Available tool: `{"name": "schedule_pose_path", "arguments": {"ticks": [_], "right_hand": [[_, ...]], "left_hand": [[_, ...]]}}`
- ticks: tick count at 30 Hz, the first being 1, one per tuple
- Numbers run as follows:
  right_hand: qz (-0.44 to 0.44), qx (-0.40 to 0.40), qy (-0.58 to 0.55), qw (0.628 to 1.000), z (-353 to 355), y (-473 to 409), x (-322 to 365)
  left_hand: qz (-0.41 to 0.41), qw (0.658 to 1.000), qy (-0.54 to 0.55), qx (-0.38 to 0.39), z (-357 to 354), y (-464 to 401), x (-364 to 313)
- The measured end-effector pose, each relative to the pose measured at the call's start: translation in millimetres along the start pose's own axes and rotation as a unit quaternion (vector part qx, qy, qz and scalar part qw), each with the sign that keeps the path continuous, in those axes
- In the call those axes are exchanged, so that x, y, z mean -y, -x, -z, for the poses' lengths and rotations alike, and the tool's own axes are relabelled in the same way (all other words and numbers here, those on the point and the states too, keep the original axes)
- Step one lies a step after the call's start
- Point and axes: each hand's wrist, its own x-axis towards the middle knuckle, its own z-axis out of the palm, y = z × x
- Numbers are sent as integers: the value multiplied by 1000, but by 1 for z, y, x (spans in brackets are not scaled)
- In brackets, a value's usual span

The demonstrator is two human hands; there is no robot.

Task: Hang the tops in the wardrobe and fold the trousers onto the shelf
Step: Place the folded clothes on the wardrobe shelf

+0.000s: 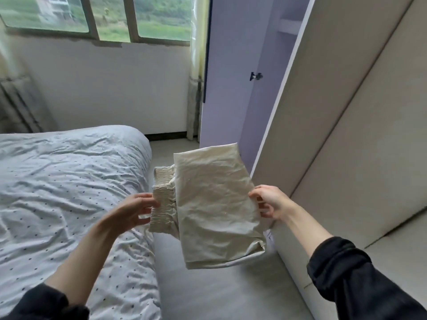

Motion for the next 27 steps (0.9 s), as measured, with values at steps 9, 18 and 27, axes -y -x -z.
{"name": "schedule_pose_path", "arguments": {"ticks": [9,18,27], "right_hand": [[41,65,30,997,-49,-159,130],[79,52,18,995,-84,-345,276],[104,1,14,994,-45,-473,402]], "left_hand": [[8,992,47,-116,45,-129,-86],[-22,988,40,-149,80,-296,-210],[-61,996,26,-63,80,-467,-346]]}}
